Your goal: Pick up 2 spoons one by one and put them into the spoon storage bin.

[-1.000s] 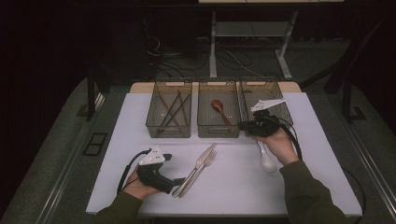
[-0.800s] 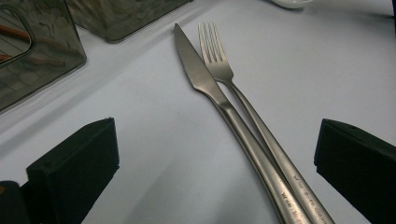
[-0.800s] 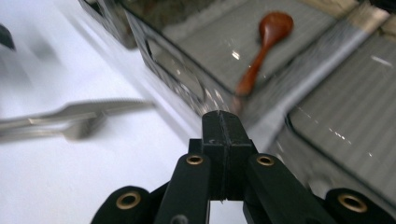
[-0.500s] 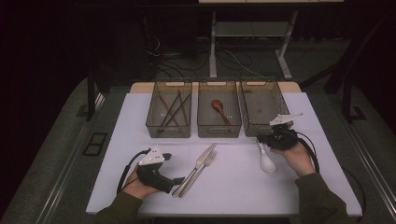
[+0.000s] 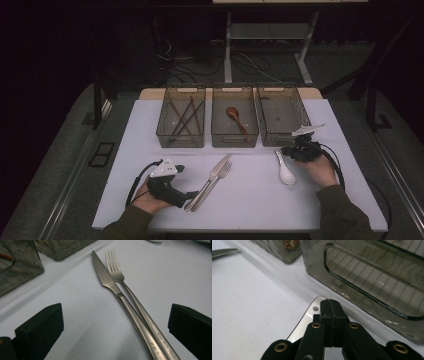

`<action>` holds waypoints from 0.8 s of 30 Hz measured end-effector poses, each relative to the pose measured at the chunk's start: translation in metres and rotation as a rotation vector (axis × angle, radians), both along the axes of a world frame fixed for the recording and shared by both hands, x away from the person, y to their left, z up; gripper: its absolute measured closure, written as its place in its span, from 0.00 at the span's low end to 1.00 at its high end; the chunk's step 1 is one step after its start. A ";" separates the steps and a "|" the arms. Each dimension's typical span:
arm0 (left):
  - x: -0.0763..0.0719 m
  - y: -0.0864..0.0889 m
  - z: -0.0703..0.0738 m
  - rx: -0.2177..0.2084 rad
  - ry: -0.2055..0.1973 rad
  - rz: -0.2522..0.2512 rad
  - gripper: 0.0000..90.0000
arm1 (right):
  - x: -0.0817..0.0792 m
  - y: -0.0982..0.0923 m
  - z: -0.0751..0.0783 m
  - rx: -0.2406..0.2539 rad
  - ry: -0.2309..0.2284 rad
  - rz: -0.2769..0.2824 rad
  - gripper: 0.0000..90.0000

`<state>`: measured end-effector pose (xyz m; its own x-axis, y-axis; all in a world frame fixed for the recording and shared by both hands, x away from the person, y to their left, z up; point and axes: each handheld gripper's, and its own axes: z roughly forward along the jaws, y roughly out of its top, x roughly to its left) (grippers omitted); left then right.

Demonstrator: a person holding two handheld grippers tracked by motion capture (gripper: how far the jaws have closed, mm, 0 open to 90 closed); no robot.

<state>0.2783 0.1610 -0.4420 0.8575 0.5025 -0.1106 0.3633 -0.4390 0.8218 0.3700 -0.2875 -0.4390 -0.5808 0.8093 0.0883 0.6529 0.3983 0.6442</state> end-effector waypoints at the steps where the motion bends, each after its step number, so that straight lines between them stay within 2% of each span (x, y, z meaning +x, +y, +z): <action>1: 0.000 0.000 0.000 -0.001 0.002 0.002 0.00 | 0.000 0.001 -0.001 -0.004 0.000 0.004 1.00; 10: 0.001 0.000 -0.001 -0.002 0.012 0.011 0.00 | 0.002 0.009 -0.004 0.014 0.015 0.019 1.00; 24: 0.000 0.000 0.000 -0.002 0.010 0.008 0.00 | -0.003 0.032 -0.005 0.019 0.027 0.108 1.00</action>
<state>0.2786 0.1607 -0.4423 0.8523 0.5090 -0.1203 0.3748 -0.4341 0.8192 0.3673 -0.2559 -0.4442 -0.6621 0.7398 0.1198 0.6238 0.4554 0.6352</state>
